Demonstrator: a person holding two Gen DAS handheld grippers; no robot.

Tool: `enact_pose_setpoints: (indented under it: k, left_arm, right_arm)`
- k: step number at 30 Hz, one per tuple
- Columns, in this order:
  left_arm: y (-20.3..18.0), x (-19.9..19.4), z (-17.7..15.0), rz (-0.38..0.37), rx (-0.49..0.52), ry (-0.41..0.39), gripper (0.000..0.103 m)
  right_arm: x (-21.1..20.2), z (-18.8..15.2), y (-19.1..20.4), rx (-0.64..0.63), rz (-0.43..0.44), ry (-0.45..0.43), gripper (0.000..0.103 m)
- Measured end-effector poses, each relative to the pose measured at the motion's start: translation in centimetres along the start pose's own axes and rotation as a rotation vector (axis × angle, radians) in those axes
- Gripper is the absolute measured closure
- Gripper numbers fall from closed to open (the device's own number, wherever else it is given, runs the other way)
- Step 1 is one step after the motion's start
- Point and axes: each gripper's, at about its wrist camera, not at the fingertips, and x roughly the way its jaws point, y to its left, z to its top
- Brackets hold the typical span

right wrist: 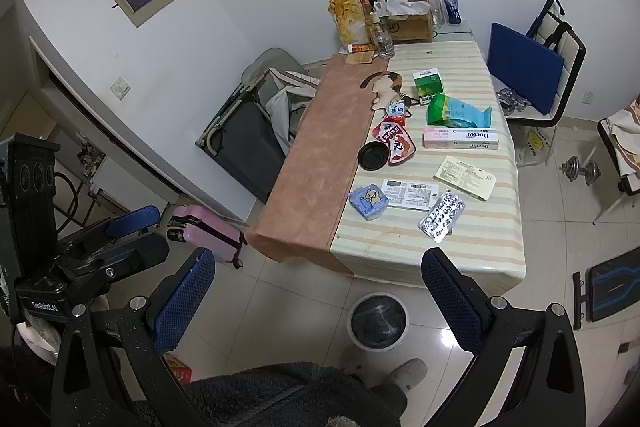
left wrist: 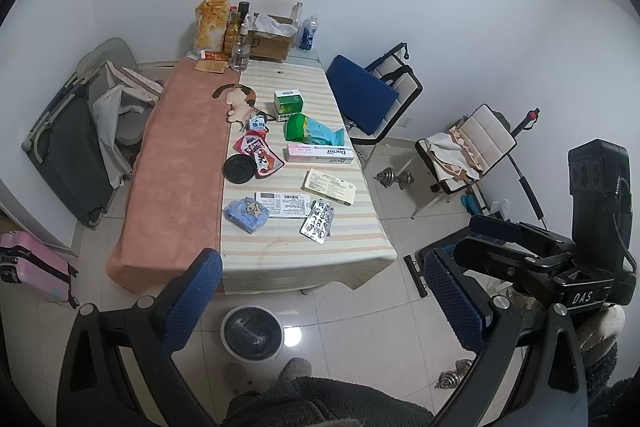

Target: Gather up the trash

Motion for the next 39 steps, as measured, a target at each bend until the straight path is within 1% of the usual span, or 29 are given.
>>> enact_pose_setpoints:
  k: [7, 10, 11, 12, 13, 15, 17, 18, 20, 22, 24, 25, 27, 28, 29, 31, 34, 37, 39]
  left_arm:
    - [-0.1, 0.7, 1.0, -0.017, 0.009, 0.009, 0.000]
    - [1.2, 1.0, 1.0, -0.016, 0.012, 0.015, 0.000]
    - [1.7, 1.3, 1.0, 0.009, 0.015, 0.012, 0.000]
    - [1.8, 1.7, 1.3, 0.055, 0.024, 0.004, 0.000]
    - [2.2, 2.1, 1.3, 0.115, 0.038, -0.008, 0.000]
    - [3.0, 3.6, 2.1, 0.255, 0.067, -0.035, 0.000]
    - [4.1, 5.8, 3.1, 0.360, 0.082, -0.055, 0.000]
    - [4.8, 7.1, 3.6, 0.398, 0.081, -0.054, 0.000]
    - [6.5, 9.9, 4.8, 0.444, 0.058, -0.041, 0.000]
    - [7.9, 13.4, 6.2, 0.454, 0.015, 0.001, 0.000]
    - [9.0, 16.2, 7.1, 0.475, -0.019, 0.033, 0.000]
    - [9.4, 18.3, 7.8, 0.487, -0.040, 0.047, 0.000]
    - [10.3, 22.0, 8.5, 0.521, -0.072, 0.077, 0.000]
    - [10.5, 23.6, 8.8, 0.536, -0.088, 0.096, 0.000]
    - [10.9, 25.6, 9.1, 0.555, -0.111, 0.124, 0.000]
    - [11.7, 29.2, 9.7, 0.586, -0.159, 0.175, 0.000]
    - [13.0, 34.4, 10.6, 0.639, -0.234, 0.252, 0.000]
    - [14.3, 39.2, 11.3, 0.678, -0.290, 0.323, 0.000]
    - [15.3, 42.0, 11.3, 0.690, -0.330, 0.368, 0.000]
  right_arm:
    - [0.3, 0.0, 0.3, 0.007, -0.004, -0.001, 0.000]
    - [0.7, 0.2, 0.7, 0.018, -0.009, -0.002, 0.000]
    - [0.9, 0.3, 0.8, 0.026, -0.013, -0.003, 0.000]
    - [1.2, 0.5, 0.8, 0.037, -0.022, -0.007, 0.000]
    - [1.4, 0.7, 0.8, 0.049, -0.039, -0.012, 0.000]
    - [2.2, 1.1, 0.6, 0.068, -0.107, -0.030, 0.000]
    - [3.4, 1.6, 0.2, 0.080, -0.172, -0.032, 0.000]
    - [4.6, 2.0, -0.3, 0.086, -0.212, -0.021, 0.000]
    - [6.3, 2.9, -1.3, 0.091, -0.247, -0.009, 0.000]
    - [8.7, 4.6, -3.3, 0.095, -0.291, 0.024, 0.000]
    - [11.8, 6.7, -5.6, 0.073, -0.337, 0.071, 0.000]
    - [13.3, 7.7, -6.7, 0.057, -0.357, 0.095, 0.000]
    - [17.0, 10.0, -9.4, 0.006, -0.397, 0.150, 0.000]
    - [19.6, 11.5, -11.1, -0.032, -0.414, 0.187, 0.000]
    - [21.5, 12.6, -12.4, -0.060, -0.426, 0.212, 0.000]
    - [25.5, 14.8, -15.0, -0.123, -0.439, 0.265, 0.000]
    - [33.5, 18.5, -19.9, -0.227, -0.444, 0.377, 0.000]
    - [40.3, 20.7, -23.0, -0.319, -0.449, 0.473, 0.000]
    - [45.0, 21.6, -24.8, -0.420, -0.465, 0.536, 0.000]
